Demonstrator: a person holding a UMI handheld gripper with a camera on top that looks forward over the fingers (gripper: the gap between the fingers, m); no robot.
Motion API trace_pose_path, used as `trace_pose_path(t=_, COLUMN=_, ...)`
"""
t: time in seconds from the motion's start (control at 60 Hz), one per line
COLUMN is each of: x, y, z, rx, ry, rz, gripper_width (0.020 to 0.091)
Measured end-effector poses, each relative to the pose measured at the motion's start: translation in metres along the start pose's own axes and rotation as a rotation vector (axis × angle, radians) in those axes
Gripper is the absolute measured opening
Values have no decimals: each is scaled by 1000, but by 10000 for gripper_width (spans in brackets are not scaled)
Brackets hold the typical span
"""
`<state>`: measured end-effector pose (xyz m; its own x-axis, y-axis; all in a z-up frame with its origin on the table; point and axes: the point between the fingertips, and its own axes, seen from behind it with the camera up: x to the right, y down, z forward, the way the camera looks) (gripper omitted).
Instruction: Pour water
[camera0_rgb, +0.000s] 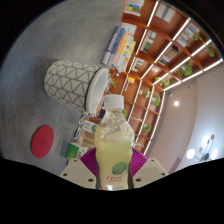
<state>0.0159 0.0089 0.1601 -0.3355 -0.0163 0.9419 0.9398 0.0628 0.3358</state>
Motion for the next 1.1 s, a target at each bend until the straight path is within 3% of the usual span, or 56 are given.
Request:
trace_pose_path(t=0.233, x=10, y=-14, z=6, rx=34, ry=44, rz=-266, gripper_width=382)
trace_pose_path(t=0.45, x=8, y=-11, z=2, rx=27, ry=37, rz=-133, gripper_width=381)
trace_pose_path(t=0.683, x=4, y=9, z=-6, rx=-29, ry=-53, rz=706, gripper_width=381)
trace_pose_path(t=0.783, x=6, y=22, z=-9, rx=-15, ry=-103, rz=1100, gripper_width=383)
trace_pose_path(t=0.8, x=-1, y=6, z=-2, rx=-22, ry=-104, rz=1157, gripper_width=382)
trace_pose_path(t=0.9, x=-9, y=29, z=-7, rx=-3, ry=-149, rz=1475, gripper_width=383)
trace_pose_path(t=0.917, x=-13, y=10, z=-2, rx=-11, ry=-151, rz=1526, gripper_width=383)
trace_pose_path(t=1.1, x=-37, y=14, z=1, rx=46, ry=-201, rz=1892, gripper_width=381)
